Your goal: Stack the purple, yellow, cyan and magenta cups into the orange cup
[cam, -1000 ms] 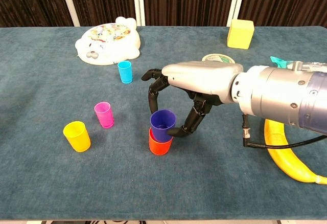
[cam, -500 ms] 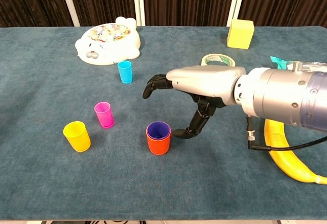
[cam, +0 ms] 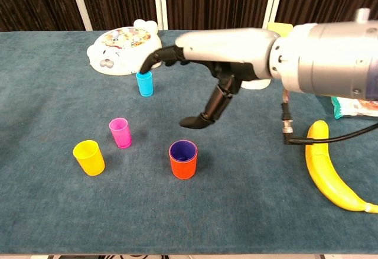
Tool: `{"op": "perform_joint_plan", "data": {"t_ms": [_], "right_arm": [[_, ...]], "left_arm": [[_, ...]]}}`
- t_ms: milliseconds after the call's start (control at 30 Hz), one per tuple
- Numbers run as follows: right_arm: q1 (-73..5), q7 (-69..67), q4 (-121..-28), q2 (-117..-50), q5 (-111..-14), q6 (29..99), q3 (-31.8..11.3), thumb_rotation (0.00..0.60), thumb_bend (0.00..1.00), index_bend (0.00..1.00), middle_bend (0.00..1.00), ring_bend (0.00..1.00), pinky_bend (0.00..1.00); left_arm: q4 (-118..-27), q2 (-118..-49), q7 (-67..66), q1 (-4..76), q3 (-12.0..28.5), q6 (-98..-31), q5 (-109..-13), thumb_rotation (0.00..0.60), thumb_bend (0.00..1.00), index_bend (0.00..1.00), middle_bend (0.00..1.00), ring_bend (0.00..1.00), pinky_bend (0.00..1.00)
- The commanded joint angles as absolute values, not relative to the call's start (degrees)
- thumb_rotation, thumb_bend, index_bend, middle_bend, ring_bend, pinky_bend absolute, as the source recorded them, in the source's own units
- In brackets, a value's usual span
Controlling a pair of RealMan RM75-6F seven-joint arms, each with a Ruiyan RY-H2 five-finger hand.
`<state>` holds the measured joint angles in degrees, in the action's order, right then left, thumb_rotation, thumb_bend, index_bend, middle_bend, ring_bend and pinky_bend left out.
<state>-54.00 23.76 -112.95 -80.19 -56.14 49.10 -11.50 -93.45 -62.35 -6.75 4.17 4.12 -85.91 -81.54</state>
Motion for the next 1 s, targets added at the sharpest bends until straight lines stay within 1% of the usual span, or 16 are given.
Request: {"op": "perform_joint_plan", "data": {"t_ms": [33, 400, 600, 1000], "right_arm": [[-55.2, 25.3, -111.6, -82.1, -57.2, 49.8, -11.9, 0.600, 0.40, 0.12, 0.00, 0.01, 0.01], [-59.2, 29.5, -106.8, -91.4, -55.8, 53.0, -13.3, 0.600, 0.41, 0.12, 0.00, 0.01, 0.01], [-61.2, 30.9, -104.0, -95.1, -53.6, 53.3, -14.2, 0.600, 0.41, 0.14, 0.00, 0.01, 0.01], [-65.4, 33.1, -94.7, -102.4, -47.8, 52.7, -15.5, 0.600, 0.41, 0.17, 0.00, 0.01, 0.01]], "left_arm": [[-93.4, -62.3, -6.6, 4.1, 4.2, -86.0, -81.4, 0.600, 0.00, 0.00, 0.00, 0.00, 0.05], [-93.3, -61.9, -5.5, 4.2, 4.5, -85.7, -81.0, 0.600, 0.00, 0.00, 0.00, 0.00, 0.05], [-93.2, -61.8, -5.3, 4.2, 4.5, -85.4, -80.7, 0.600, 0.00, 0.00, 0.00, 0.00, 0.05], [-93.0, -61.6, -4.6, 4.3, 4.8, -85.2, -80.2, 0.600, 0.00, 0.00, 0.00, 0.00, 0.05]]}}
